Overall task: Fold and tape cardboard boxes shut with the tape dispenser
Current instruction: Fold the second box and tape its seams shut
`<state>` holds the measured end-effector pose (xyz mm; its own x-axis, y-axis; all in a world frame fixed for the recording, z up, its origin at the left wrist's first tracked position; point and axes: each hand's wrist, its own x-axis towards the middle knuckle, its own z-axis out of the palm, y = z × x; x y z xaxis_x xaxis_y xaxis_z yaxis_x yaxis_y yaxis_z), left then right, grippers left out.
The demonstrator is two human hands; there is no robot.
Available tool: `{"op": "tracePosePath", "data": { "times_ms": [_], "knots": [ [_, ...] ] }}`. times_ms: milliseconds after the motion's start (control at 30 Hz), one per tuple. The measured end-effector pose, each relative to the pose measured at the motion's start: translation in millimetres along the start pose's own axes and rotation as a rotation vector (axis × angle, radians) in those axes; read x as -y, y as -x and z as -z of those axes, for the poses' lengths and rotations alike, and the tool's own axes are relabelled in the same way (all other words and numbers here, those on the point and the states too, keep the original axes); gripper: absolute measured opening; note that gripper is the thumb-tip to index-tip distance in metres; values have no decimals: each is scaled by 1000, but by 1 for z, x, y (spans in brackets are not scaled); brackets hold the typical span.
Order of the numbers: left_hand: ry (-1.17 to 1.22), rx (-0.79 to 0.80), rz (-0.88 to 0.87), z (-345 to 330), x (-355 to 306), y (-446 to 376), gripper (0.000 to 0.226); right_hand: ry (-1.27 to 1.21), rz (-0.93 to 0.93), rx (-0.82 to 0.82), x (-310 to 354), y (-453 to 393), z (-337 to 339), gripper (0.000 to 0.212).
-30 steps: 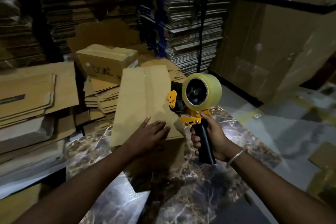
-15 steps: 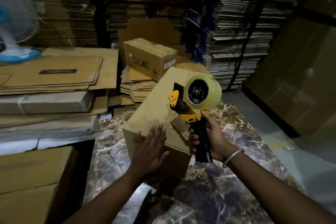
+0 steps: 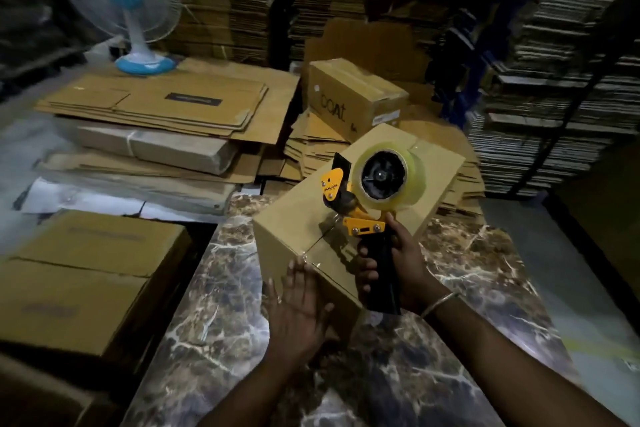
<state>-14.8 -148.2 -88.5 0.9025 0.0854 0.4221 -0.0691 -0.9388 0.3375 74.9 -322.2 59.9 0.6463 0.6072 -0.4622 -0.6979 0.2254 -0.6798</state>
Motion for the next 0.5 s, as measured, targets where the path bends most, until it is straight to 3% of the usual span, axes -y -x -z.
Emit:
{"op": "tracePosePath", "data": {
  "times_ms": [133, 300, 367, 500],
  "knots": [
    [171, 93, 237, 2, -35, 8, 79, 20, -20, 44, 0, -1, 3, 70],
    [816, -60, 731, 7, -89, -4, 106, 73, 5, 72, 1, 1, 3, 69],
    [905, -137, 865, 9, -92, -11, 113, 78, 15, 85, 2, 2, 3, 68],
    [1026, -285, 1123, 25, -101, -28, 86, 83, -4, 116, 3, 4, 3, 67]
  ]
}}
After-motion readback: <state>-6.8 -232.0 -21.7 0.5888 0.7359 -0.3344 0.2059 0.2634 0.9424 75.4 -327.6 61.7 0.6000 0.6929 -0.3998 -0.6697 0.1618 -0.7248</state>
